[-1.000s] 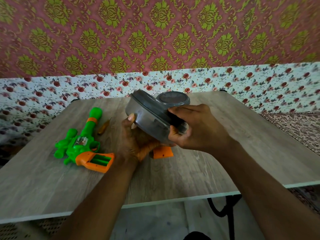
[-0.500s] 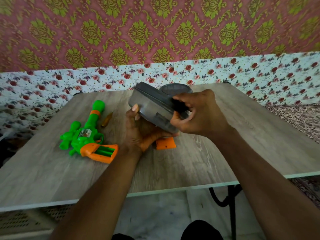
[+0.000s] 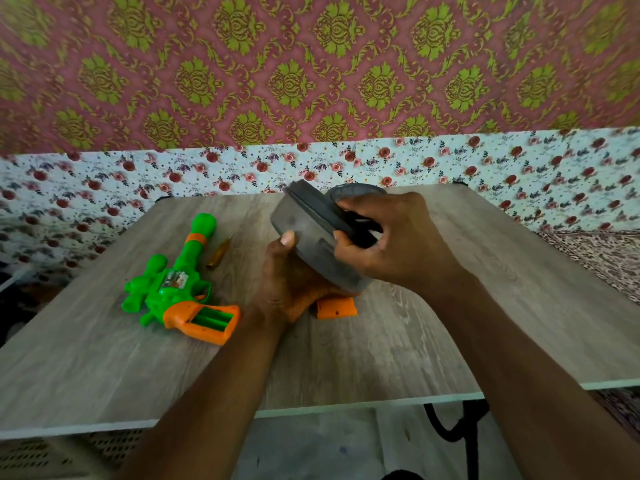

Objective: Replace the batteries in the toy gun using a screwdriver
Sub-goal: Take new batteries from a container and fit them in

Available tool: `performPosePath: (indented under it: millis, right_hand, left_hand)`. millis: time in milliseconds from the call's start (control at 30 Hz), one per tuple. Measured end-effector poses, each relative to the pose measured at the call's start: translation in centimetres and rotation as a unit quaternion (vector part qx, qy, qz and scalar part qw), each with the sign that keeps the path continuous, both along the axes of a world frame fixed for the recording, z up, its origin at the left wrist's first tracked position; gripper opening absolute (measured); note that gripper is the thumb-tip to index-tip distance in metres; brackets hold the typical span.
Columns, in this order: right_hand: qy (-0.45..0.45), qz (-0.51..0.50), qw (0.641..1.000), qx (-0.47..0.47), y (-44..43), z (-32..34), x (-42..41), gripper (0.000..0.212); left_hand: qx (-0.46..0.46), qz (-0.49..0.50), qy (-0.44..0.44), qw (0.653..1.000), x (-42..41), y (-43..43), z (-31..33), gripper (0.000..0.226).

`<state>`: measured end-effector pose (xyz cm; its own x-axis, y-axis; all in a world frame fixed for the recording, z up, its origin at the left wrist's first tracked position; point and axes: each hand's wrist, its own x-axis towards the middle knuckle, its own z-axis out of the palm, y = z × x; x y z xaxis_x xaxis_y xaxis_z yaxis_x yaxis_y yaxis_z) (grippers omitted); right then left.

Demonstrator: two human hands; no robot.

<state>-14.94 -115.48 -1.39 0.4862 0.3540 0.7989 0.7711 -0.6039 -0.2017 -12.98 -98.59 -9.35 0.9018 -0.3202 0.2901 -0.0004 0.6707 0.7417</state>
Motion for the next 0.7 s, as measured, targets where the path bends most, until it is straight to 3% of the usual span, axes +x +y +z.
performPosePath:
  millis: [300,700]
  right_hand:
    - [-0.007,-0.025,0.995,-0.092,1.6,1.2,1.3,0.024]
    - [-0.084,-0.003,0.996,-0.038,0.8,1.0,2.0,0.016]
  left_hand:
    - [-0.015,-0.003,0.018,1.000,-0.3,-0.2,0.3,0.074]
    - [-0.012,-0.043,0.043,0.998,0.8,0.4,-0.4,0.095]
